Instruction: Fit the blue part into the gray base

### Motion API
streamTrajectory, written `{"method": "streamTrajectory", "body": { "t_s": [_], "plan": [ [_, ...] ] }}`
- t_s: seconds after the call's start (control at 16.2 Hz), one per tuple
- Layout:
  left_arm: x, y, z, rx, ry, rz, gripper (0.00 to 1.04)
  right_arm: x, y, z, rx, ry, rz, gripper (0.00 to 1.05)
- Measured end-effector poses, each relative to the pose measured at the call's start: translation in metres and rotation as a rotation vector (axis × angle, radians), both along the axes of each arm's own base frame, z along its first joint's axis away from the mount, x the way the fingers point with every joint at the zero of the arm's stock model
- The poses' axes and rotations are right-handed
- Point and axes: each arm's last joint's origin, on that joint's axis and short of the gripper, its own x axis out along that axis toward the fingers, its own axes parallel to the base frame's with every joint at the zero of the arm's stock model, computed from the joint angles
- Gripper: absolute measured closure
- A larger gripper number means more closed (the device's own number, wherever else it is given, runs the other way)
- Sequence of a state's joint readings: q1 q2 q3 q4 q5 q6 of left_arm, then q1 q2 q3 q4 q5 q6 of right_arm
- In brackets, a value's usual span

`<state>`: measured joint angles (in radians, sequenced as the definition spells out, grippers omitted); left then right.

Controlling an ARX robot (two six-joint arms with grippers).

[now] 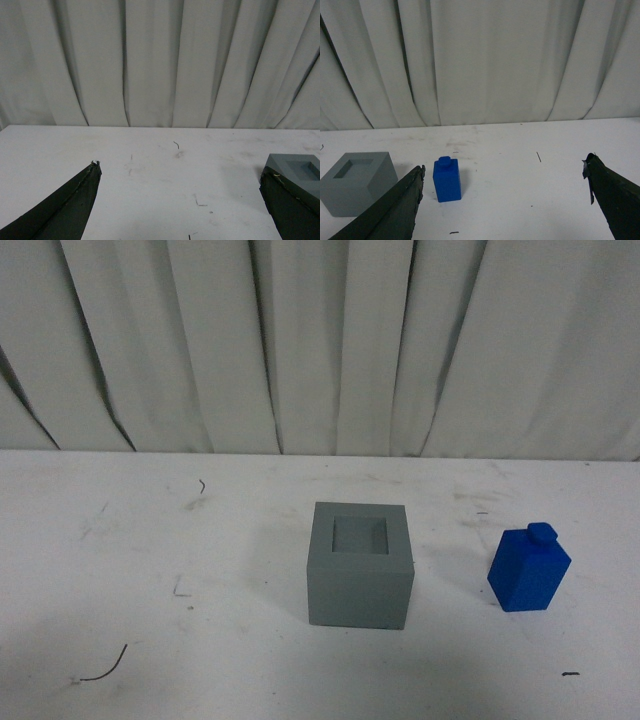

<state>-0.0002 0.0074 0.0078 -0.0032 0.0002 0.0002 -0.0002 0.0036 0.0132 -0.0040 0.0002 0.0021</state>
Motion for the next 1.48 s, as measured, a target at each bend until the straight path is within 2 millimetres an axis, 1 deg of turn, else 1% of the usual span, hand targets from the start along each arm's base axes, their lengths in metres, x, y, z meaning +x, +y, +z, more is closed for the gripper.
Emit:
{"method": "streamTrajectory", "body": {
  "t_s": [1.24,1.3,1.36,1.42,1.48],
  "plan": [
    [0.0,0.0,0.0,0.0,0.0,0.0,0.07,0.0,0.0,0.0,0.0,0.0,0.0,0.06],
    [0.0,0.0,0.0,0.0,0.0,0.0,0.07,0.0,0.0,-0.002,0.035,0.091,-0.034,0.06],
    [0.0,0.0,0.0,0.0,0.0,0.001,0.07,0.006,-0.002,-0.002,0.084,0.151,-0.062,0.06],
    [0.0,0.0,0.0,0.0,-0.001,0.0,0.07,0.017,-0.008,0.007,0.127,0.149,-0.095,0.06],
    [0.0,0.0,0.0,0.0,0.0,0.0,0.07,0.027,-0.013,0.019,0.14,0.108,-0.103,0.06]
  ]
}}
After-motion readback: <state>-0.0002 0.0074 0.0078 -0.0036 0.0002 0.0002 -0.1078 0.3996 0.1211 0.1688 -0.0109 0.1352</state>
